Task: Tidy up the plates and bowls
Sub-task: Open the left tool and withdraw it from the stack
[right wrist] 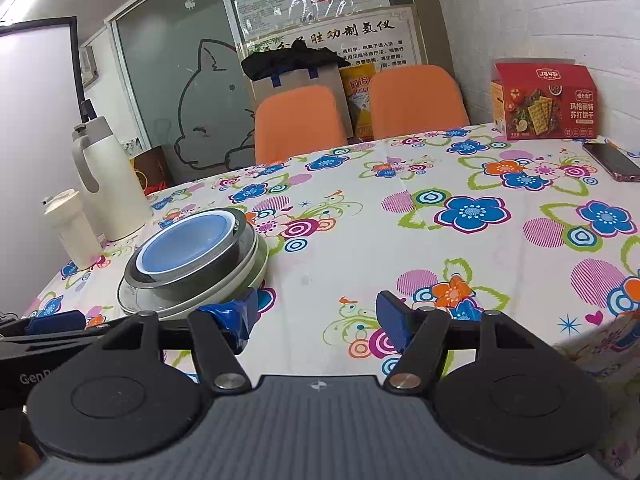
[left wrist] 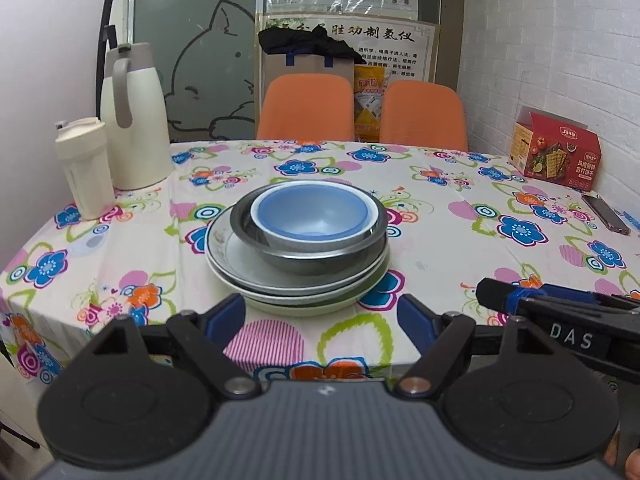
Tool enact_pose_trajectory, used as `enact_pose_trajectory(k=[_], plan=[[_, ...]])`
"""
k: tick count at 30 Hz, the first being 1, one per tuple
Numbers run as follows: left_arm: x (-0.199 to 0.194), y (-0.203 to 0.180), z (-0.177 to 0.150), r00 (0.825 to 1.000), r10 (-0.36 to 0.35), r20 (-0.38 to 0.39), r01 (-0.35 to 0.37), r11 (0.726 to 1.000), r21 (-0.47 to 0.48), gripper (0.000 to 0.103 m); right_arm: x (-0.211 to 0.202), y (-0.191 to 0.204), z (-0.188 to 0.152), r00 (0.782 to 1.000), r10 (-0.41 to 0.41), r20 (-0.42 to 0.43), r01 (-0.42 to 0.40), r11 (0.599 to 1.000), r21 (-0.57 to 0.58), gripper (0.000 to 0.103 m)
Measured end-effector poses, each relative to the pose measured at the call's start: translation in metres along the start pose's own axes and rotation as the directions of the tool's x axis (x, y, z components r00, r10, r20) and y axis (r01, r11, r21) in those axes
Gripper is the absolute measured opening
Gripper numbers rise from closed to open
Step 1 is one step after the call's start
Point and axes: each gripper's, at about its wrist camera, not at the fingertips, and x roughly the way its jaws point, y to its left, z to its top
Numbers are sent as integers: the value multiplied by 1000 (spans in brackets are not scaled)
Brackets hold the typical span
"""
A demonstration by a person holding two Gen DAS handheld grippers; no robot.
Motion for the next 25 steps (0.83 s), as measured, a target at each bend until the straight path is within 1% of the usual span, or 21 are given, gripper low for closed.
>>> enact_pose_trajectory(k=[5, 8, 18, 20, 22, 25], plan=[[-4, 4, -7, 1000, 9, -7, -9, 1000, -10, 80, 3, 8, -11, 999, -3, -40, 1, 999, -54, 52], [-9, 6, -11, 1000, 15, -2, -15, 1000, -16, 80, 0, 12, -17, 999, -1, -51, -3, 997, -76, 52], [-35, 4, -17, 998, 36, 43, -36, 999, -3, 80, -25, 22, -25, 1000, 4, -2, -5, 994, -106, 53], [-40, 5, -18, 997, 44, 65, -44, 999, -3, 80, -29, 22, -26, 1000, 11, 4, -10, 994, -108, 53], [-44, 6, -19, 995, 39, 94, -38, 999, -12, 80, -32, 23, -27, 1000, 15, 6, -14, 994, -108, 53], [-47, 9, -19, 995, 29, 95, -27, 1000, -16, 81, -33, 24, -28, 1000, 17, 8, -15, 993, -113, 53]])
